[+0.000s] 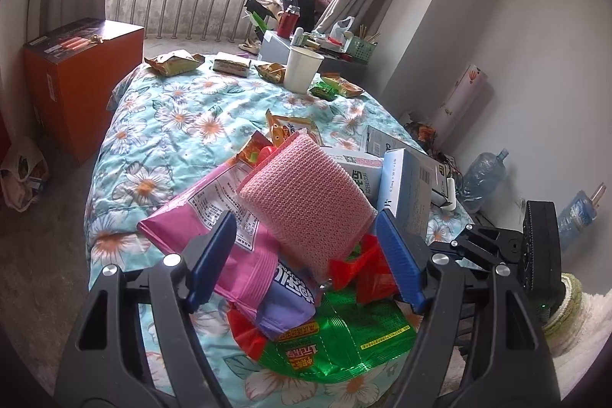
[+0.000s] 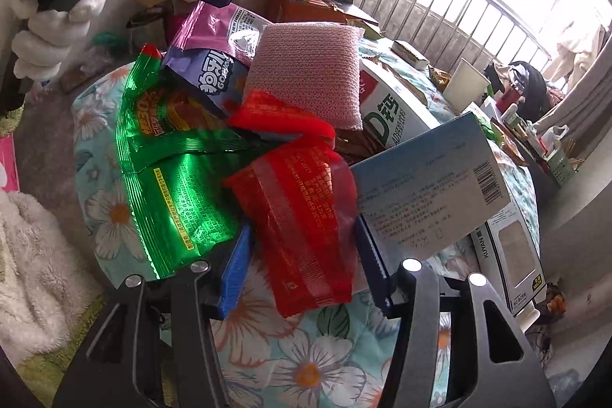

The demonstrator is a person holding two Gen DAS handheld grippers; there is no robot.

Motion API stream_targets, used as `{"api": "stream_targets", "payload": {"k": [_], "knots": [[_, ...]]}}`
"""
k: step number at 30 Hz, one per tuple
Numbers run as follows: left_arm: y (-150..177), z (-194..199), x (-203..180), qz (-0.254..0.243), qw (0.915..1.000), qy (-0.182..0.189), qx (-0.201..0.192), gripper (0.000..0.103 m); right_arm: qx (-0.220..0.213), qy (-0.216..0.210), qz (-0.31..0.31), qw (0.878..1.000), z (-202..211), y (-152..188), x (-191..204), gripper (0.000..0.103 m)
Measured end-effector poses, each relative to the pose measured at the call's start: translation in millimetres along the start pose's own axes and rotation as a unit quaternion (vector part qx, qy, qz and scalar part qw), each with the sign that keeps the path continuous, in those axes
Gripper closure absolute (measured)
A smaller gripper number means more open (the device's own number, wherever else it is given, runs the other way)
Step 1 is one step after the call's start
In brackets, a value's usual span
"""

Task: Collect trash
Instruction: 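Grasp the red plastic bag with the right gripper while the left gripper grasps the pink sponge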

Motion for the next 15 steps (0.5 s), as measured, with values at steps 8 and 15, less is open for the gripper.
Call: {"api": "stream_targets", "payload": {"k": [8,15], "knots": [[-1,-10,-11,-0.014,0.9999,-0.004,0.007,0.032,-0.032,-0.016,-0.061,0.997,16,9,4,0.068],[-14,-27,-9,-0.021,0.9996,-0.007,0.019,0.032,-0.083,-0.023,-0.114,0.990,47,18,-2,0.069]]}}
Point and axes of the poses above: each gripper's, at about its wrist camera, not at the fingertips, and z roughly against the way its jaws point, x to its left, y to its underside, the point moved 9 cm from there along -z, roughly the way its jaws point, and after that the axes turned 14 degrees about -y, right-handed, at the moved point
